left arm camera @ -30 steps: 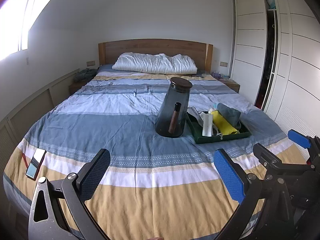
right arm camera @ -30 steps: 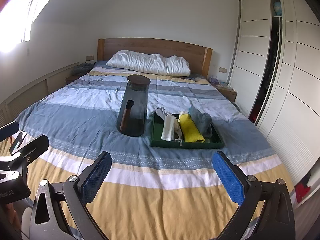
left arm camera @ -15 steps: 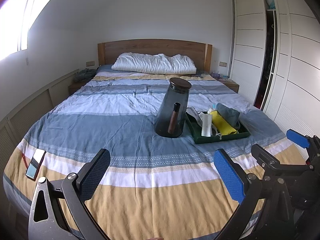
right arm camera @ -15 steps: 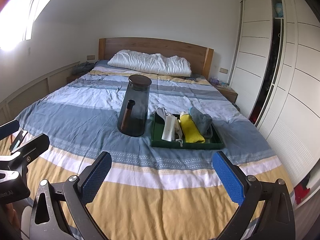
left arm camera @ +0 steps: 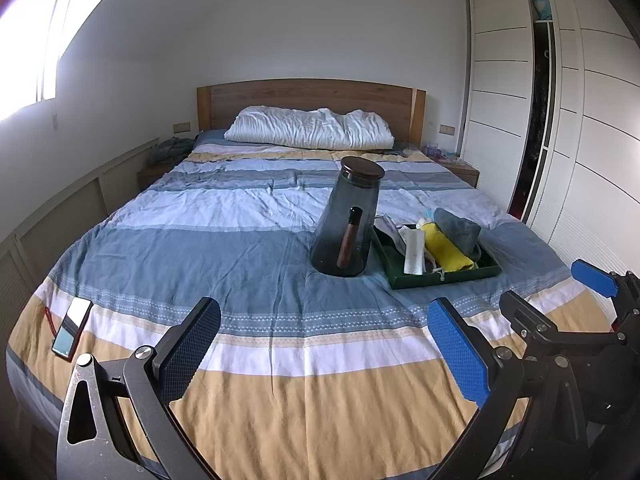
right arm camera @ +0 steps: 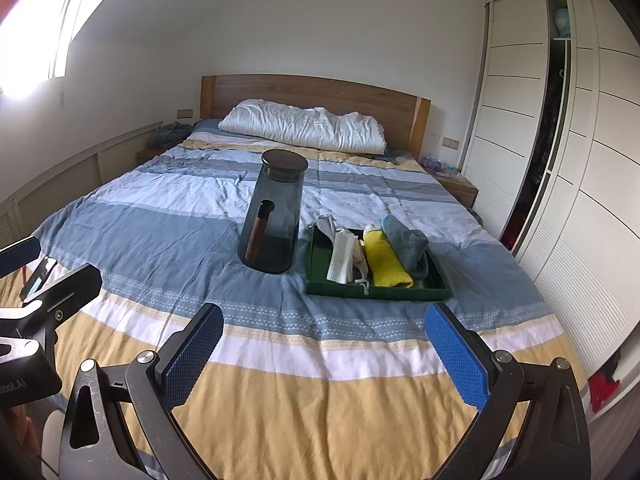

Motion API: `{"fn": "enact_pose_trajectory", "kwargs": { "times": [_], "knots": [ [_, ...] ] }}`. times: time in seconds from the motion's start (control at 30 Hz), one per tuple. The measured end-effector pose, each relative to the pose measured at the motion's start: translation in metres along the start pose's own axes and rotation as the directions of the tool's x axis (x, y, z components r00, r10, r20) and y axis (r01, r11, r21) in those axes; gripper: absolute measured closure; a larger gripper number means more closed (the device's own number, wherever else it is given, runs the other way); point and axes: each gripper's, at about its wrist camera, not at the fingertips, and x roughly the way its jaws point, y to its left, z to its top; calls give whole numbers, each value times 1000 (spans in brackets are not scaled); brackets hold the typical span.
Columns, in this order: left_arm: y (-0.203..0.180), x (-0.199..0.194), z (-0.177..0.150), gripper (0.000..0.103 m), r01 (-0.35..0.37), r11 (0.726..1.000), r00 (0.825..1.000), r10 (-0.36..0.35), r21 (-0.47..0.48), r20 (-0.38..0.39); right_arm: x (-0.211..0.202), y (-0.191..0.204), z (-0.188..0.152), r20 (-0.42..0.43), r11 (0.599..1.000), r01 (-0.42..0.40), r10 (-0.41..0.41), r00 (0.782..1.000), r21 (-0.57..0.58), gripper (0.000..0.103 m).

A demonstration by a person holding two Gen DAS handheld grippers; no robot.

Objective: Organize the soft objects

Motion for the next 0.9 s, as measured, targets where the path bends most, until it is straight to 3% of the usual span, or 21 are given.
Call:
{"fn": "enact_pose_trajectory", "kwargs": {
  "times": [0.9],
  "knots": [
    [-3,0,0,2,1,1000,1000,-1,-2,-5,1,-1,0,-1,1000,-1,1,1000,0,0]
  ]
}}
